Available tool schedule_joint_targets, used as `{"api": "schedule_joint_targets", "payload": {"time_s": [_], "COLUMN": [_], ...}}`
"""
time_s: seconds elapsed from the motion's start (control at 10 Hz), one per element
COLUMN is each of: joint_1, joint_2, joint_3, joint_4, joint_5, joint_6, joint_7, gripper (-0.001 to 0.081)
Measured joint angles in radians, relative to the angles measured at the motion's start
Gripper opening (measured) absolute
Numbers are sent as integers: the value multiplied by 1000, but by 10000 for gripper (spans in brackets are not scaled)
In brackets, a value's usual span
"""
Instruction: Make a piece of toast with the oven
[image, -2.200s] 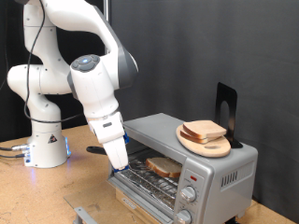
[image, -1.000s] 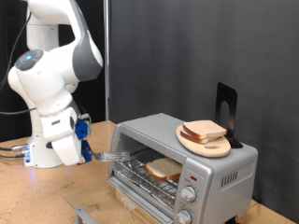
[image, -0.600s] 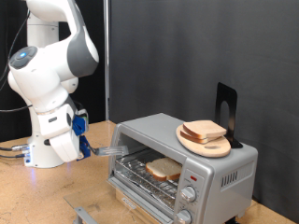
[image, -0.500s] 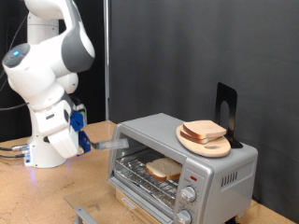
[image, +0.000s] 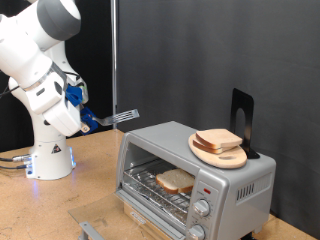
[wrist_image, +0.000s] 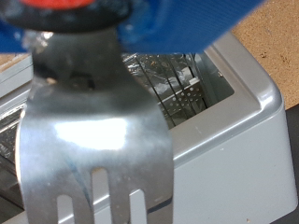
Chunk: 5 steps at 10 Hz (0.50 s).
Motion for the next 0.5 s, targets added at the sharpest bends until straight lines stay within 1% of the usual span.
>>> {"api": "schedule_joint_targets", "payload": {"time_s": [0.1,0.2,0.4,0.5], "joint_1": [3,12,47,62], "joint_2": [1,-2,-21,-35], "joint_3": [2,7,24,40], "joint_4": [-1,0,4,5], "joint_5": [28,87,204,238], "joint_6": [0,-11,-20,-18], "joint_7": [-3,-9,-15,-10], "gripper": [486,486,486,486]}}
